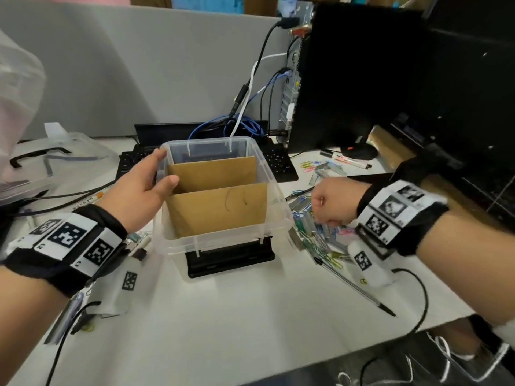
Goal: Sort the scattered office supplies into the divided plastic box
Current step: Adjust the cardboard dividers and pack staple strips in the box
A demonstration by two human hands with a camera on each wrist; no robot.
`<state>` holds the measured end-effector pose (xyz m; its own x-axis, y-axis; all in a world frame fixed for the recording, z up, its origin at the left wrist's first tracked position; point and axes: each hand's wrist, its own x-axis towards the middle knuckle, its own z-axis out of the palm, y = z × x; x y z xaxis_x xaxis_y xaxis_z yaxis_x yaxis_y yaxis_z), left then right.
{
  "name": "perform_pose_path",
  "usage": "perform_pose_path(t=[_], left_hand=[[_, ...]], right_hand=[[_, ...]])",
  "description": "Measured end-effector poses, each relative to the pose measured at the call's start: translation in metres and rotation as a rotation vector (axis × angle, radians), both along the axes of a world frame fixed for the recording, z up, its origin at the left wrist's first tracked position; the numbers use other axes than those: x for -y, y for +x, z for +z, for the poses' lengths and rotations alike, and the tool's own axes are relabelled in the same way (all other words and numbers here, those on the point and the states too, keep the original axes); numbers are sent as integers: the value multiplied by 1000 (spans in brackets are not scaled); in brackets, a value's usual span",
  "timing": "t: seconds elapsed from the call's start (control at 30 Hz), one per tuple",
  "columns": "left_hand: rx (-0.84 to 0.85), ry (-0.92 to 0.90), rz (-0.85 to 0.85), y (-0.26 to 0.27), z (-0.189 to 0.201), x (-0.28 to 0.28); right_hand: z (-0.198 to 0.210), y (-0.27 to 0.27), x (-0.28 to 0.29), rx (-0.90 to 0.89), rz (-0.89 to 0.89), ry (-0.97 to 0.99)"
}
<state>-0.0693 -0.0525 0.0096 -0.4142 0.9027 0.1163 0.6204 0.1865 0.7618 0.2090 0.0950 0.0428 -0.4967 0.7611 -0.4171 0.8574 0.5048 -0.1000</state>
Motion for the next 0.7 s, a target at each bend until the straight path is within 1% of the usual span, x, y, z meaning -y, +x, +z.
perform_pose_path(t=[0.07, 0.13, 0.2, 0.23, 0.3, 0.33, 0.4, 0.5, 0.7], left_hand=[[3, 5, 14, 4, 2, 0], [-4, -1, 19, 6, 4, 1], [-11, -15, 32, 6, 5, 1], [-12, -19, 33, 6, 5, 1], [-28, -28, 35, 5, 5, 1], [-44, -32, 35, 3, 5, 1], [-64, -33, 30, 2, 3, 0], [-90, -35, 17, 1, 1, 0], [-65, -20, 15, -1, 0, -1]], right_hand=[[-19, -6, 1, 53, 51, 25], [-34, -14, -1, 83, 86, 89], [-43, -19, -6, 45, 76, 128], [-46, -20, -8, 8, 69, 117], [-51, -21, -10, -56, 66, 33], [-51, -21, -9, -52, 82, -15], [-51, -19, -7, 30, 135, -74], [-52, -16, -6, 119, 190, -60], [-56, -14, -8, 65, 248, -7]])
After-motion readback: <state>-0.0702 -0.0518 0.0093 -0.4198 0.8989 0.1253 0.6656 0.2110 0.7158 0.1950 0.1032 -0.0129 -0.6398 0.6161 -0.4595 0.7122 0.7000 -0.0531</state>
